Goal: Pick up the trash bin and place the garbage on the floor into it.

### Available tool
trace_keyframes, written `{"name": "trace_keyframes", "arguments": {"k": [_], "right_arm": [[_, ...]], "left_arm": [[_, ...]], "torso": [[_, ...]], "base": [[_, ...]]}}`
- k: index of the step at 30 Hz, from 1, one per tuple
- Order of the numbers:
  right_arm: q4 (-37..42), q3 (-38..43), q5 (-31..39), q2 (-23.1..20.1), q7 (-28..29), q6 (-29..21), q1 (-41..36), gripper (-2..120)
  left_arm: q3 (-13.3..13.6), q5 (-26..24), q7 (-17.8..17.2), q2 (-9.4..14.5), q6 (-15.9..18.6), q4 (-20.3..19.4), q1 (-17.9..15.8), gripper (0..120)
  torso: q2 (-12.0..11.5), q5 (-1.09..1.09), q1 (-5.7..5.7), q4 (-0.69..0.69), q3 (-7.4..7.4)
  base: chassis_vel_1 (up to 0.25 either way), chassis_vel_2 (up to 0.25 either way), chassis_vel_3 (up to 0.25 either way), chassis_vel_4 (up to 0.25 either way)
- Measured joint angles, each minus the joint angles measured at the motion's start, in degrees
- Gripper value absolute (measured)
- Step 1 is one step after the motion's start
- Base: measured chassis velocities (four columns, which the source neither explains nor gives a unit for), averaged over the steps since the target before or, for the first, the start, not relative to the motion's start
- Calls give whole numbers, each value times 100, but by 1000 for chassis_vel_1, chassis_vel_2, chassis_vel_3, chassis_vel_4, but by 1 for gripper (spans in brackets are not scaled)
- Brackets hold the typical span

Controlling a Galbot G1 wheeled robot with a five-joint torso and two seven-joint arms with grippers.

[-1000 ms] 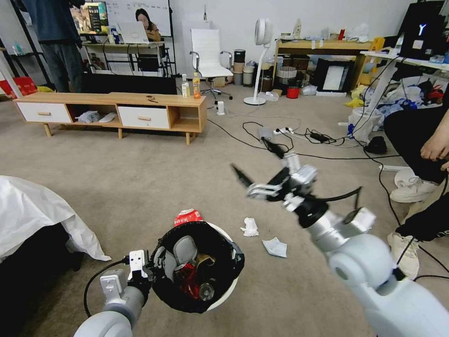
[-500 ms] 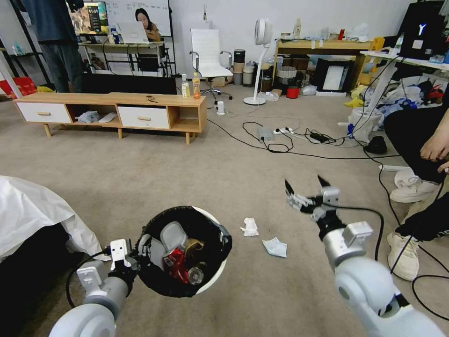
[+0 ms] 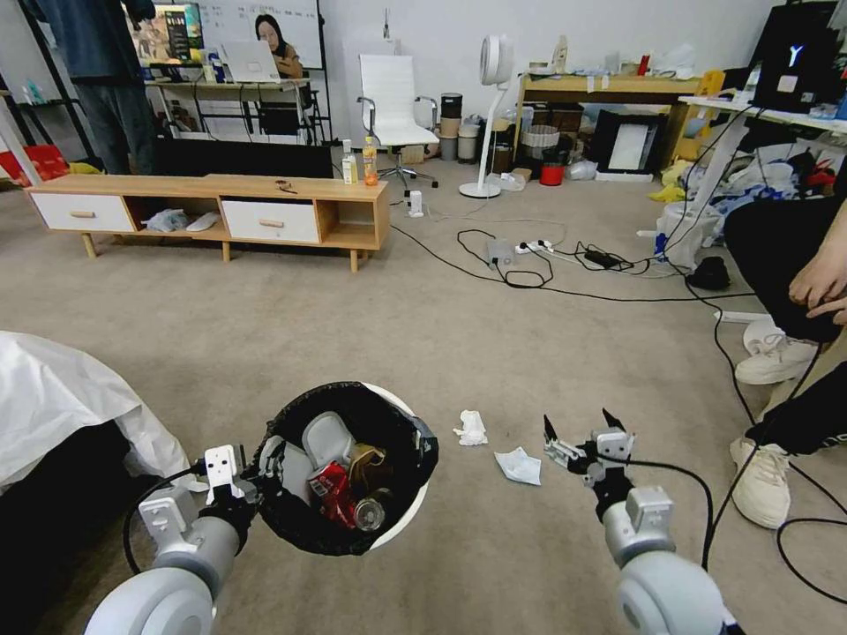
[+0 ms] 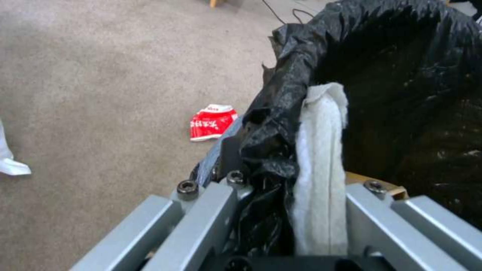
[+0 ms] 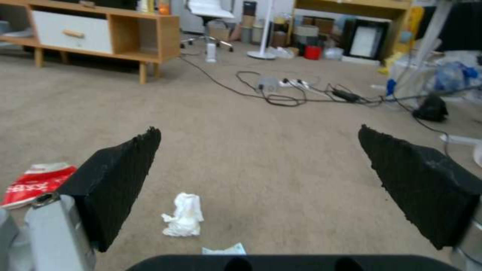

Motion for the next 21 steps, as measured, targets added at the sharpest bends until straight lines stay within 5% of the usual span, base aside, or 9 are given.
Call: {"name": "trace_keyframes", "arguments": {"k": [13, 21], "right_arm": [[-7, 297, -139, 268, -40, 89, -171, 100], [8, 299, -179, 277, -59, 114, -191, 100]], "left_arm": [[43, -104, -21, 30, 39, -78, 29, 6], [5, -108, -23, 32, 42, -154, 86, 6]], "torso": [[0, 1, 0, 0, 0], [0, 1, 0, 0, 0]], "base": [[-4, 2, 4, -4], [-126, 138, 130, -149]]}}
